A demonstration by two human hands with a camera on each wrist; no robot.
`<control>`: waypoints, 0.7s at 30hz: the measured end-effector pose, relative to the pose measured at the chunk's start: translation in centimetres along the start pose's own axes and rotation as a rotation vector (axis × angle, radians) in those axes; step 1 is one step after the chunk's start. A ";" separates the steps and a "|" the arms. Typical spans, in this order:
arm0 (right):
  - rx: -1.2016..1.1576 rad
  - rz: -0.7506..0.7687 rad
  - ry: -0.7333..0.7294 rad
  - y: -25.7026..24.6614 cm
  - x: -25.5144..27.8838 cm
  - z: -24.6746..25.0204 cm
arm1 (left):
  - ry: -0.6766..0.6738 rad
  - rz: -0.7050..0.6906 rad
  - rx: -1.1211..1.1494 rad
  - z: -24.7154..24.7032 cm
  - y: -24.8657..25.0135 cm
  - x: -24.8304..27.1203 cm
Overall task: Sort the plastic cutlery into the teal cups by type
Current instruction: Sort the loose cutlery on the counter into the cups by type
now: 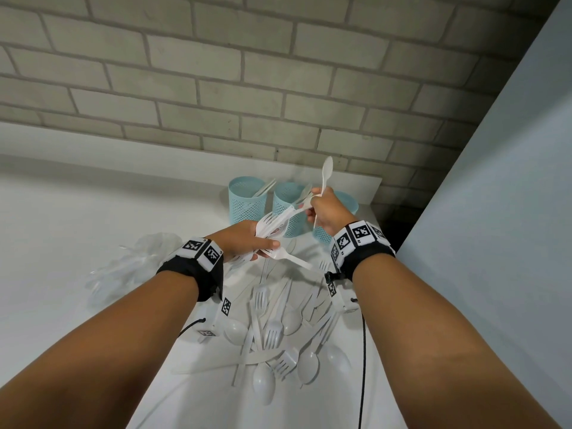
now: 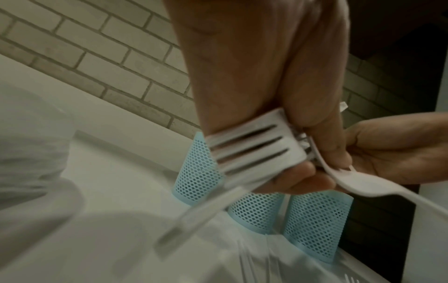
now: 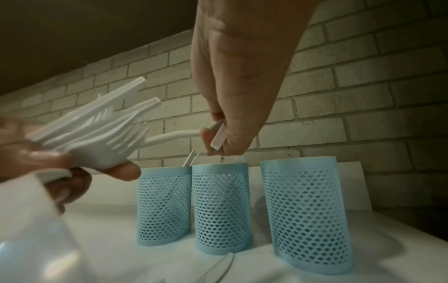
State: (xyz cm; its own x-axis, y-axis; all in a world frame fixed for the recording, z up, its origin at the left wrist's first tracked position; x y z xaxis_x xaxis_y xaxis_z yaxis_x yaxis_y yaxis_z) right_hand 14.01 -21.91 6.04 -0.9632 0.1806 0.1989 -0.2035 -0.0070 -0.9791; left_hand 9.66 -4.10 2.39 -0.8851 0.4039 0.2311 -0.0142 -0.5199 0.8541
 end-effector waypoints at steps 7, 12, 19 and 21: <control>-0.353 -0.130 -0.228 -0.2 1.5 -0.5 | -0.003 -0.018 0.069 -0.6 0.5 -0.1; -0.447 -0.156 -0.103 -0.9 1.4 -0.3 | 0.015 -0.006 0.083 -0.5 0.3 0.2; -0.651 -0.095 0.105 -1.4 0.5 1.9 | 0.129 0.100 0.136 0.9 -1.6 0.9; -0.591 -0.059 0.117 -1.3 0.3 2.1 | 0.165 0.139 0.158 1.2 -2.1 1.0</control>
State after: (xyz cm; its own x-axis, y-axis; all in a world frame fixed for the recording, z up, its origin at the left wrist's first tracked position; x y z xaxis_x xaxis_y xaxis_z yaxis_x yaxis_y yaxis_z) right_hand 13.59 -23.89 7.44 -0.9208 0.2710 0.2804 -0.0921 0.5476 -0.8316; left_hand 9.37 -1.70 1.41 -0.9375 0.2022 0.2832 0.1740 -0.4324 0.8847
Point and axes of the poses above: each hand's wrist, its own x-axis away from the middle knuckle, its own z-axis out of the back of the hand, y = z × x, the point moved 2 cm from there along -x, towards the middle knuckle, and after that the axes turned 9 degrees about -x, right-handed, at the moved point
